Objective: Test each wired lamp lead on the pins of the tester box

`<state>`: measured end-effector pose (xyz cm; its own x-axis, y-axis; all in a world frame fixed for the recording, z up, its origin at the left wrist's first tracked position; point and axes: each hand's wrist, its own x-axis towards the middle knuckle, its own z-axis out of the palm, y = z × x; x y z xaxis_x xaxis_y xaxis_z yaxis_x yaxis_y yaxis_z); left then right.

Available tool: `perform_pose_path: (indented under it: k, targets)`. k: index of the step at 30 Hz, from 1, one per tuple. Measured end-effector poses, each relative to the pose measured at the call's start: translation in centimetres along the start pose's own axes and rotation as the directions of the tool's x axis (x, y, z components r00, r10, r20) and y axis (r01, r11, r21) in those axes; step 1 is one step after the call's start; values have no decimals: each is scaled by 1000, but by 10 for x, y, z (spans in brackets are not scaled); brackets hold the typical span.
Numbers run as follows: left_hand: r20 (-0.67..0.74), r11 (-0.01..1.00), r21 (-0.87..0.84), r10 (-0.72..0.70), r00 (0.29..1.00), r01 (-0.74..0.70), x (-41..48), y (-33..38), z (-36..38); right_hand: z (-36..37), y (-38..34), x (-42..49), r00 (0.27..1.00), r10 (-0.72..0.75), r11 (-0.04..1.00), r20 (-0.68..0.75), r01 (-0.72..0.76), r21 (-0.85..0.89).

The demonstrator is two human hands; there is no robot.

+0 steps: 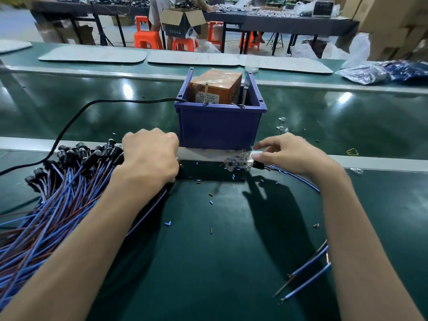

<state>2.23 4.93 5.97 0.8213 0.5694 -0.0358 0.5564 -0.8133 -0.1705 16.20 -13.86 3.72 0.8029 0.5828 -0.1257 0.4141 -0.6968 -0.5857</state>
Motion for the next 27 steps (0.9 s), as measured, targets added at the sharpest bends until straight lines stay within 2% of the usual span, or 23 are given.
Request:
perform_pose_path:
  k: [4, 6, 7, 9, 10, 12, 15, 17, 19, 23, 27]
  targets:
    - [-108, 995, -81, 53, 993, -62, 1, 3, 5, -1, -9, -4, 983, -120, 981, 136, 97, 168]
    - [-264, 948, -270, 95, 960, -169, 0, 8, 5, 1, -14, -6, 974, -171, 954, 151, 126, 272]
    - [-349, 874, -414, 105, 931, -253, -2, 12, 4, 2, -17, -7, 965, -201, 931, 168, 135, 340]
    - [-437, 601, -677, 134, 889, -424, -7, 25, 1, 4, -22, -9, 932, -290, 860, 218, 153, 487]
    - [-454, 472, -746, 157, 877, -470, -11, 31, 1, 5, -24, -10, 909, -351, 816, 227, 178, 550]
    - [-446, 295, -831, 152, 882, -471, -16, 41, 0, 5, -26, -13, 876, -447, 730, 184, 238, 641]
    - [-428, 104, -896, 62, 902, -432, -20, 47, -3, 1, -28, -16, 888, -450, 621, 99, 231, 749]
    - [-467, 88, -881, -11, 884, -465, -22, 50, -6, -4, -28, -18, 903, -426, 599, 49, 241, 763]
    - [-513, 114, -855, -48, 857, -505, -25, 51, -9, -6, -28, -18, 931, -365, 655, -9, 263, 708]
    - [-543, 155, -825, 46, 838, -543, -31, 53, -9, -8, -26, -15, 976, -186, 730, -108, 212, 650]
    - [-507, 183, -830, 146, 850, -526, -36, 63, -3, -10, -24, -14, 984, -111, 746, -138, 174, 642]
